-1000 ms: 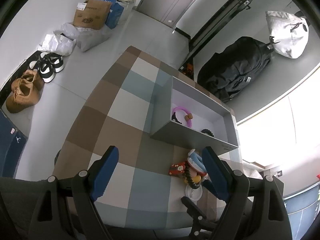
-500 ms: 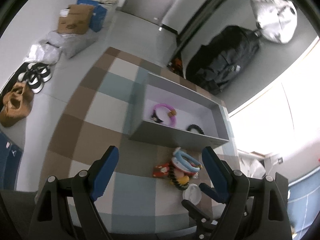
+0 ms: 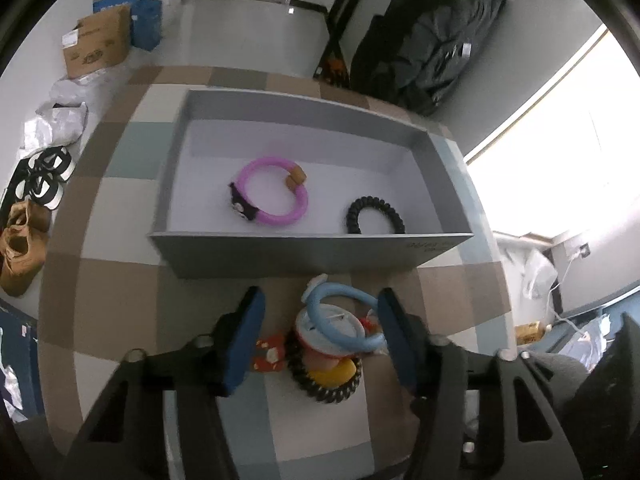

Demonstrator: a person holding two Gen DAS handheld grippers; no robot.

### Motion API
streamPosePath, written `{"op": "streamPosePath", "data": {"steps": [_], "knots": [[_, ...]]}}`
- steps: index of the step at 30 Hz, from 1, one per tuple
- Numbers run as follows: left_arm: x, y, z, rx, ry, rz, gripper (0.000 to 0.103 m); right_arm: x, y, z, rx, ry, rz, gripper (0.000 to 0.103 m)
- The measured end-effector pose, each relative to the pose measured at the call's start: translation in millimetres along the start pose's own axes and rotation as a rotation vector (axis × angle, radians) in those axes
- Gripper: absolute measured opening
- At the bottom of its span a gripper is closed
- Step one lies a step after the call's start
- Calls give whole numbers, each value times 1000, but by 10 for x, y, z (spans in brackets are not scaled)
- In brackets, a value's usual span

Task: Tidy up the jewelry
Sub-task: 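Grasp the light blue hair clip with the left tool while the right grasps the white badge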

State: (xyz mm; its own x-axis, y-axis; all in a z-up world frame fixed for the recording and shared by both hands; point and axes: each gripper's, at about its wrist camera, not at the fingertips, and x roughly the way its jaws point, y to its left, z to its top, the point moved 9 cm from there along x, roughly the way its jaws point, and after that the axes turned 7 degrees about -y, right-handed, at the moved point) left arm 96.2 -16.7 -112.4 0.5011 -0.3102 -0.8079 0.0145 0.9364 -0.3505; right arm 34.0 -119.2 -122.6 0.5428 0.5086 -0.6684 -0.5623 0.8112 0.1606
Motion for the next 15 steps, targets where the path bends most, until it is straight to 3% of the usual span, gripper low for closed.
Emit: {"op": "streamPosePath", "data": {"steps": [5, 6, 7, 10, 15], "knots": [[123, 23, -49, 4, 33, 32, 39, -33, -100, 54, 35, -14, 4, 42], [133, 32, -56, -4, 37, 31, 35, -41, -109, 64, 38, -17, 5, 42], [146, 34, -61, -8, 43, 27, 24, -44, -111, 72, 40, -19, 7, 42], [150, 37, -62, 1, 41, 35, 13, -51, -120, 93, 46, -25, 11, 42], [123, 32, -65, 4, 30, 23, 12, -56, -120, 117, 52, -32, 15, 42]]}}
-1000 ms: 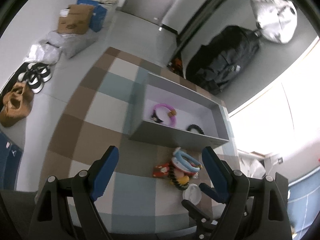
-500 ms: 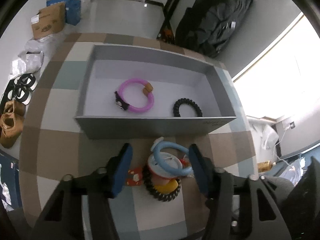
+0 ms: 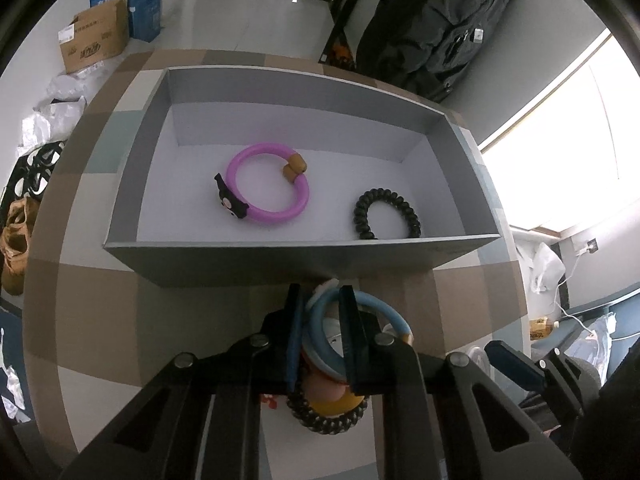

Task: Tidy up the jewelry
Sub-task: 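Grasp the light blue hair clip with the left tool while the right grasps the white badge, then carry the blue clip and white badge with both tools over the box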

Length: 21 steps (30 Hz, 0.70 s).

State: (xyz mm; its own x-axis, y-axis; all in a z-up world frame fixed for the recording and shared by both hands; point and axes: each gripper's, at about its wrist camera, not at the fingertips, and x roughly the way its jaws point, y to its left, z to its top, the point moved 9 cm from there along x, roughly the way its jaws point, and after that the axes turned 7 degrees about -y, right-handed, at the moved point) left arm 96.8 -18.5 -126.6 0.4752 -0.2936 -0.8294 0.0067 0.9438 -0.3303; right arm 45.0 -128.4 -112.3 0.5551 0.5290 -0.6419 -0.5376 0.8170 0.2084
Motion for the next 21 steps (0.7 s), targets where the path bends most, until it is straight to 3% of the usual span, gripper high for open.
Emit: {"op": "streamPosePath", "data": {"steps": [11, 21], "knots": [[-170, -82, 40, 52, -79, -13, 9, 2, 26, 19, 5, -3, -3, 42], [-535, -189, 173, 118, -230, -73, 9, -50, 66, 69, 4, -31, -17, 42]]}}
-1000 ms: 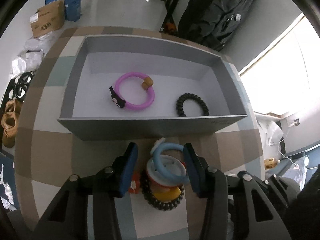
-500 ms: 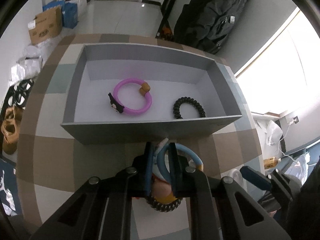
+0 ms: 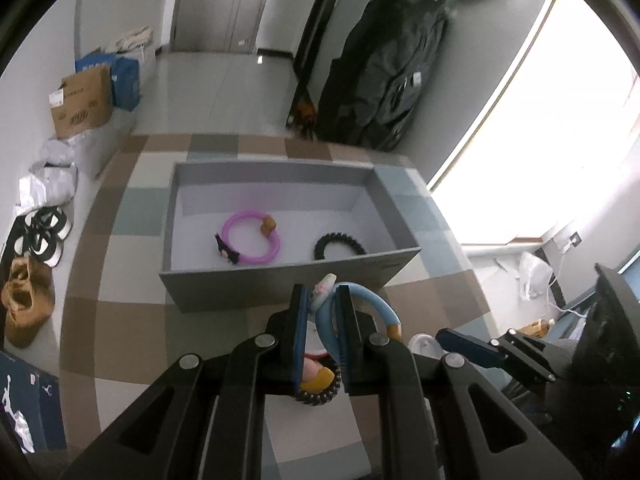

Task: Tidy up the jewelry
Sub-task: 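Carry the blue clip and white badge with both tools over the box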

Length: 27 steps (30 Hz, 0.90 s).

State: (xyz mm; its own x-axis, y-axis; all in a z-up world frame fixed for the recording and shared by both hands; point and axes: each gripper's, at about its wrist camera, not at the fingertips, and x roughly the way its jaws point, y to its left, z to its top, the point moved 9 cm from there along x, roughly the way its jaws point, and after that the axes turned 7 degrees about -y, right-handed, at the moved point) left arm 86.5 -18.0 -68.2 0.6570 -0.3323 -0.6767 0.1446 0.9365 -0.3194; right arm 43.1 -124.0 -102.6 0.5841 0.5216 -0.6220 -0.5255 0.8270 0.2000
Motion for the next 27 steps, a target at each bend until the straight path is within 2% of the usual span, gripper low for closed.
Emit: {"op": "streamPosePath", "data": {"steps": [7, 14, 18, 27], "knots": [[-163, 122, 197, -68, -77, -5, 9, -125, 27, 180, 19, -63, 10, 42], [-291, 245, 421, -117, -178, 22, 9, -206, 34, 558, 50, -133, 28, 42], [-279, 300, 518, -143, -202, 9, 9, -166, 44, 798, 39, -152, 37, 42], [-134, 366, 707, -132, -207, 12, 9, 127, -23, 1202, 29, -165, 54, 42]]}}
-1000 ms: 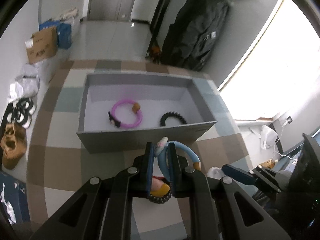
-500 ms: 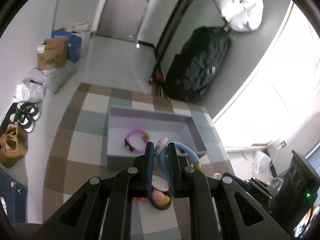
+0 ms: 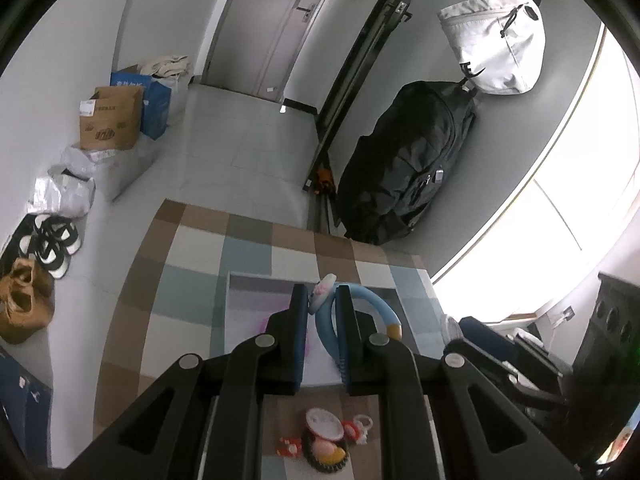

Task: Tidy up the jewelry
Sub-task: 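Carry the blue clip and white badge with both tools over the box, then open both tools to drop the clip and badge into the box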

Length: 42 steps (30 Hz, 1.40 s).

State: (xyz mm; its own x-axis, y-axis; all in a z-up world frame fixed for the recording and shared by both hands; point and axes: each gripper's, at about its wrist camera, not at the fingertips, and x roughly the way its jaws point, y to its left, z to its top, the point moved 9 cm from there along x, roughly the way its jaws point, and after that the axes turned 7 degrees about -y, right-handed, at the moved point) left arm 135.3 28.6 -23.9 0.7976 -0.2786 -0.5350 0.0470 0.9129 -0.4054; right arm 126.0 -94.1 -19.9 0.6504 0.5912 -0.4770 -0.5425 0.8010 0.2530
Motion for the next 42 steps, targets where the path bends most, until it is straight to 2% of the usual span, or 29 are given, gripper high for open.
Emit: {"op": "streamPosePath", "data": {"steps": [8, 25, 29, 34, 37, 38, 39, 40, 41, 42], "knots": [[210, 57, 36, 5, 17, -1, 9, 311, -90, 101, 3, 15, 18, 42], [573, 123, -164, 23, 129, 6, 9, 695, -414, -102, 112, 116, 40, 42], [583, 84, -171, 29, 135, -3, 9, 696, -326, -90, 86, 125, 60, 42], [639, 96, -208, -39, 165, -42, 9, 742, -284, -158, 31, 146, 33, 43], [627, 88, -187, -38, 152, -40, 10, 764, -286, -198, 23, 154, 30, 43], [628, 86, -183, -41, 151, -41, 11, 764, -290, -201, 15, 150, 27, 45], [628, 79, -178, -49, 158, -49, 13, 760, -296, -200, 6, 148, 20, 56], [639, 77, -178, -55, 164, -53, 20, 742, -306, -190, 3, 137, 14, 71], [650, 85, -188, -63, 180, -49, 34, 723, -306, -180, 6, 128, 17, 74], [643, 94, -189, -75, 182, -51, 40, 701, -307, -163, 12, 117, 28, 74]]}}
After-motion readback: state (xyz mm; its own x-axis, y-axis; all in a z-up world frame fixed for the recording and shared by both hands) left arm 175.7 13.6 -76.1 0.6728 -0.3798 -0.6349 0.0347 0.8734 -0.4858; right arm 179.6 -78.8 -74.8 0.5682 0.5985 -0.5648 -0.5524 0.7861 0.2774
